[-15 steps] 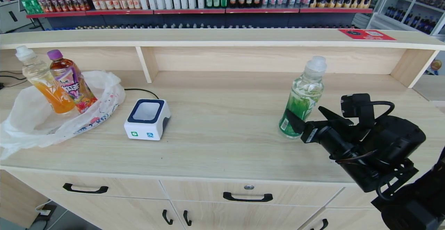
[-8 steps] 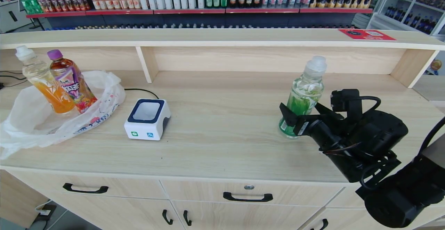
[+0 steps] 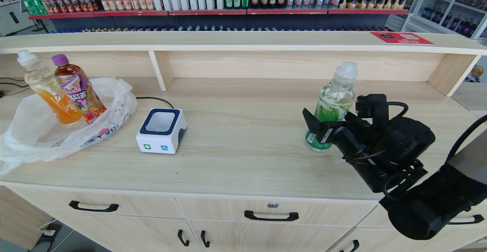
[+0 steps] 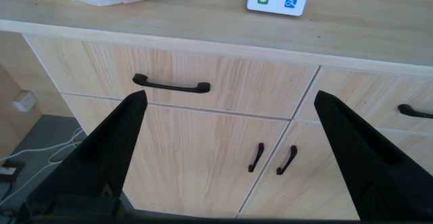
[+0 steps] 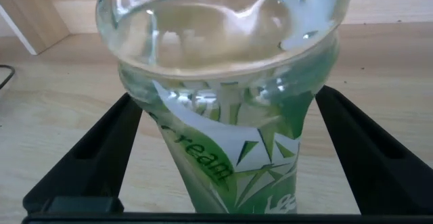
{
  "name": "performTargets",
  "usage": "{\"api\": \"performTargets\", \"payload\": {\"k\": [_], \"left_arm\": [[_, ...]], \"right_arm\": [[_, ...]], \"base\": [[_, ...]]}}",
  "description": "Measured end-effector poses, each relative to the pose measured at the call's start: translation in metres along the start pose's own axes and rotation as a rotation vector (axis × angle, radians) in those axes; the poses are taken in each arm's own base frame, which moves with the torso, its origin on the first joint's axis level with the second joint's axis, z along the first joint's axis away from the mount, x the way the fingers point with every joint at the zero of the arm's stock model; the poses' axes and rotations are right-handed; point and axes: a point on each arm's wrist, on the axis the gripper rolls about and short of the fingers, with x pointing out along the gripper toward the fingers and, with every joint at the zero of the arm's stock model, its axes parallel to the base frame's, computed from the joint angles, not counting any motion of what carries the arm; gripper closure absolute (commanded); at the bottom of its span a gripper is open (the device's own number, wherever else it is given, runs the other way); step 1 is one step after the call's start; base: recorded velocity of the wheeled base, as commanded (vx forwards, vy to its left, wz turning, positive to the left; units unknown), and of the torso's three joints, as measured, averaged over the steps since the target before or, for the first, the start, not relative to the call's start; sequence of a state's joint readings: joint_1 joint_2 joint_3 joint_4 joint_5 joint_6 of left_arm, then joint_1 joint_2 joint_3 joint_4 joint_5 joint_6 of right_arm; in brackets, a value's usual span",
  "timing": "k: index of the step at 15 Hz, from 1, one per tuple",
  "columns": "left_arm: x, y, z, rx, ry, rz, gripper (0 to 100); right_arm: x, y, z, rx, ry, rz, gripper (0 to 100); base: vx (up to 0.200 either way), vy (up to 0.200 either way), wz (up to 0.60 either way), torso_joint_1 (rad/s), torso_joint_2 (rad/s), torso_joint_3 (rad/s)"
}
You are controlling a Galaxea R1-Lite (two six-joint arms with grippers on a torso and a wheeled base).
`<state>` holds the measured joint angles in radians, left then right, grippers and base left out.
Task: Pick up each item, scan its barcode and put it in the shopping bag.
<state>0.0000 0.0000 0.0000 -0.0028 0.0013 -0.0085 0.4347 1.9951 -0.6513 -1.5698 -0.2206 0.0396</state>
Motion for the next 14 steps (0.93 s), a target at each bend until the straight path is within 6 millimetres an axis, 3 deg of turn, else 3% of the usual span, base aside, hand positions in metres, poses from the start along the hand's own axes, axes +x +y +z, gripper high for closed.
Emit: {"api": "performTargets", "payload": {"k": [7, 8, 14], "left_arm": [[0.0, 0.0, 0.0, 0.0, 0.0, 0.0, 0], [0.0, 0.0, 0.0, 0.0, 0.0, 0.0, 0], [0.0, 0.0, 0.0, 0.0, 0.0, -0.001, 0]], "right_arm": [[0.0043, -0.0005, -0.0084, -0.001, 0.016, -0.004, 0], [0.0047, -0.0005, -0.0084, -0.001, 0.015, -0.007, 100], [0.0086, 0.0007, -0.0051, 0.022, -0.005, -0.023, 100]], "base": [[0.0, 0.0, 0.0, 0.0, 0.0, 0.0], [0.0, 0.0, 0.0, 0.0, 0.0, 0.0], [0.0, 0.0, 0.0, 0.0, 0.0, 0.0]]}}
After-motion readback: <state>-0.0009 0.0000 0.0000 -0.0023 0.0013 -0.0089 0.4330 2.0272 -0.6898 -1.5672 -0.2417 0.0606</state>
